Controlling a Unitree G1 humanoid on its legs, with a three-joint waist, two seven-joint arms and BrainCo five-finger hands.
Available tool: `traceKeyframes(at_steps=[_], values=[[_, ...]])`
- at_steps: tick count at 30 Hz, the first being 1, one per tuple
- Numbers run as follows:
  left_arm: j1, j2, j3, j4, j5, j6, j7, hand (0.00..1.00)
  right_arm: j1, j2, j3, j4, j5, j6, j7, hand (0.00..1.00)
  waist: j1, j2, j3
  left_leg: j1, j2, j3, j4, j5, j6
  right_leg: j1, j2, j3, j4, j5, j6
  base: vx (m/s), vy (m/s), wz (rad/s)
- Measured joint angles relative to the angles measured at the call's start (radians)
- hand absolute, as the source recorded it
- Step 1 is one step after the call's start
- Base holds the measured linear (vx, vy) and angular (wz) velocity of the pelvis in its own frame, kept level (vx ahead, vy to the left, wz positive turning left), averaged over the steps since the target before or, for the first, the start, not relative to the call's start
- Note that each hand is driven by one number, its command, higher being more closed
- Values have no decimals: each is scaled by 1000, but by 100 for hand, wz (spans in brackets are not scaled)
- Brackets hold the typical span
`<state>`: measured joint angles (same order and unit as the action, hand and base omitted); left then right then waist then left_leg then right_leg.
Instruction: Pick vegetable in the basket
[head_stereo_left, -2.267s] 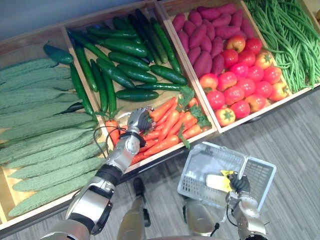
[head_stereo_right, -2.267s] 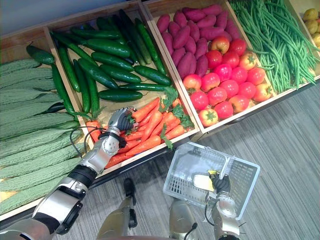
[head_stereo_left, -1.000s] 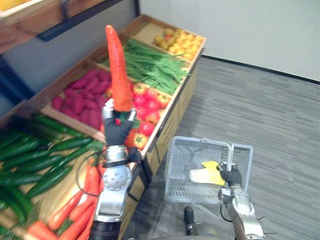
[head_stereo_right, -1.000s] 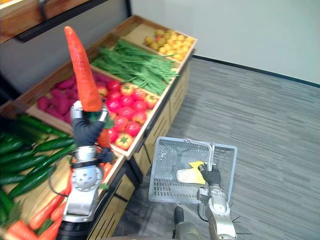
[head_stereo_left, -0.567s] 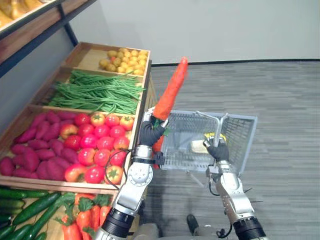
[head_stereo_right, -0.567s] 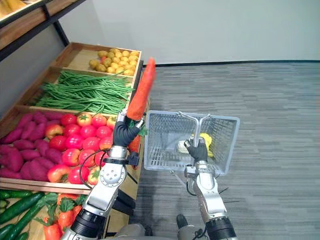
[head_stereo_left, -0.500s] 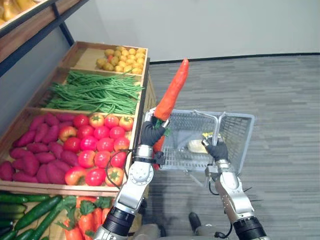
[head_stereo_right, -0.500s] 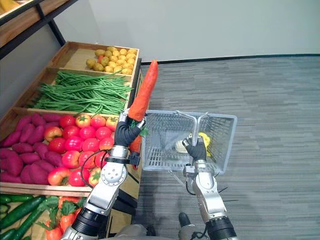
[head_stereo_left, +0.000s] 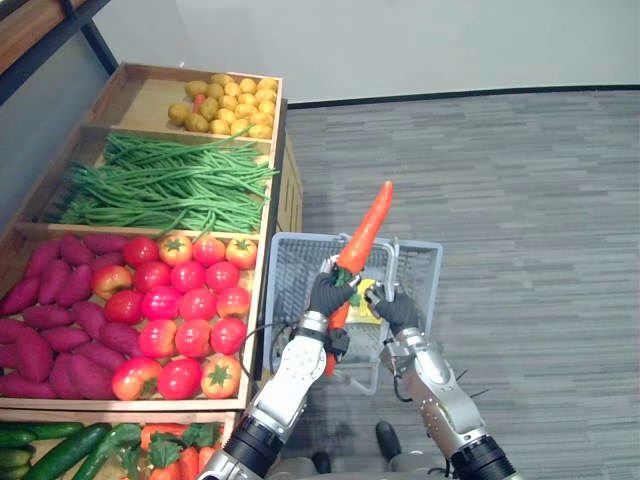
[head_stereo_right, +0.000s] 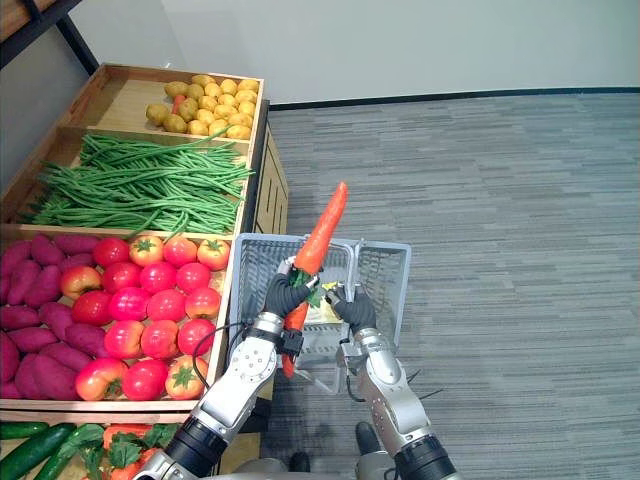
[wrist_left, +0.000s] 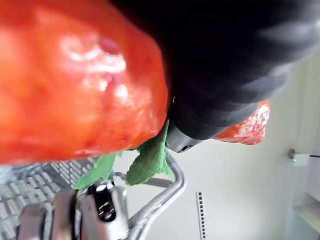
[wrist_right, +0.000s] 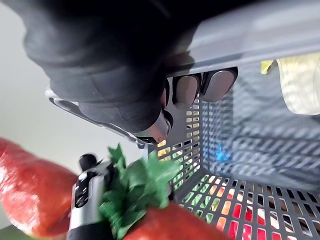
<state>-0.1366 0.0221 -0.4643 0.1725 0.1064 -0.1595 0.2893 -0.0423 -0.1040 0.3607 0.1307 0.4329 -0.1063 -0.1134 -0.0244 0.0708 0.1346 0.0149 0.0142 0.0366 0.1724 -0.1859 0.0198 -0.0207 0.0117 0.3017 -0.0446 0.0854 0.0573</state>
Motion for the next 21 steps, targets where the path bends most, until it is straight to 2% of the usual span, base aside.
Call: traceKeyframes(at_steps=[5, 9, 10, 11, 21], values=[[2, 0, -10, 58, -4, 3, 15, 100, 8, -1, 55, -29, 59, 1, -17, 100, 0, -18, -10, 0, -1, 1, -1, 6, -1, -1, -2, 0, -1, 1, -1, -38, -1, -2], [-2, 3, 8, 118, -9, -4, 43, 100, 14, -13, 119, -34, 198, 1, -19, 100, 4, -41, -24, 0, -1, 4, -15, 17, -14, -3, -2, 0, -19, 8, -11, -62, -20, -6], [-6, 15, 17, 183, -14, 10, 42, 100, 21, -26, 167, -52, 309, 1, -19, 100, -2, -51, -30, 0, 5, 1, -23, 25, -23, -2, 3, -3, -29, 17, -18, -79, -33, -1], [-5, 22, 8, 220, -14, 29, 40, 0, 27, -26, 188, -88, 334, 1, -19, 100, -6, -51, -30, 0, 7, 0, -26, 28, -28, -3, 5, -3, -33, 22, -21, -64, -20, 0], [-14, 24, -3, 276, -10, 68, 40, 0, 30, -33, 234, -158, 333, 1, -17, 100, -15, -68, -38, -3, 9, -1, -27, 30, -31, 1, 5, -4, -48, 33, -22, -4, 29, 0]])
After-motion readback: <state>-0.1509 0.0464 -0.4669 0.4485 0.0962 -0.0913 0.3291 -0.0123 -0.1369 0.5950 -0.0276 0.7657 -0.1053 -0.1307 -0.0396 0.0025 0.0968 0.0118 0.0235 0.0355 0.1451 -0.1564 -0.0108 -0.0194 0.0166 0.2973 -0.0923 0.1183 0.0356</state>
